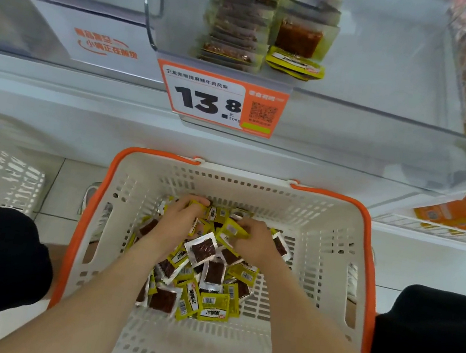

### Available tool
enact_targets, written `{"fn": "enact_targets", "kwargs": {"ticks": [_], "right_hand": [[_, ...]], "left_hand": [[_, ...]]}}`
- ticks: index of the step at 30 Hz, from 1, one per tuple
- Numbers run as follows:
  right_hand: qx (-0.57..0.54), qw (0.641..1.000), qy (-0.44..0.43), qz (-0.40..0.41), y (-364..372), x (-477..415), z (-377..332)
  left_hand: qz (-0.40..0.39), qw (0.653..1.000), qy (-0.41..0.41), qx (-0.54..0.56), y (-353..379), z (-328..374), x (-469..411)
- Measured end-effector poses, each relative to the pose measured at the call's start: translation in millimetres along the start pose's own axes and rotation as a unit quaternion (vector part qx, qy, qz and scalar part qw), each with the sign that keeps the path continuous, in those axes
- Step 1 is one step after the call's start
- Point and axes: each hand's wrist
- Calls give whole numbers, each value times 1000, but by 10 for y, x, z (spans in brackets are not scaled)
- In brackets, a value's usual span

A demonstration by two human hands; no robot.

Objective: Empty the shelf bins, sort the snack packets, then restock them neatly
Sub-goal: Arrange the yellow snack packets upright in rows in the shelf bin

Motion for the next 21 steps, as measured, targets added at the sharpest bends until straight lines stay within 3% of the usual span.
{"fn": "enact_targets", "kwargs": {"ticks": [4,7,9,15,21], "right_hand": [[-179,980,74,34,-305,126,38],[-278,957,82,-24,-417,244,24],[-296,952,50,-56,-450,320,-25],[-280,959,-17,-30,-466,506,-204],[-341,940,-21,7,-529,702,-408]], "left_hand": [[10,998,-36,51,76,60,58],[-12,994,-53,94,137,114,131],[-39,990,-63,123,173,170,203],[-159,969,-106,156,280,343,438],[-147,975,-79,146,317,403,494]]}}
Point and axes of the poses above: each hand's wrist, its own x-axis away from the middle knuckle, its own y-axis out of the palm, z = x × y, and after that the axes turned 10 degrees about x, right-handed
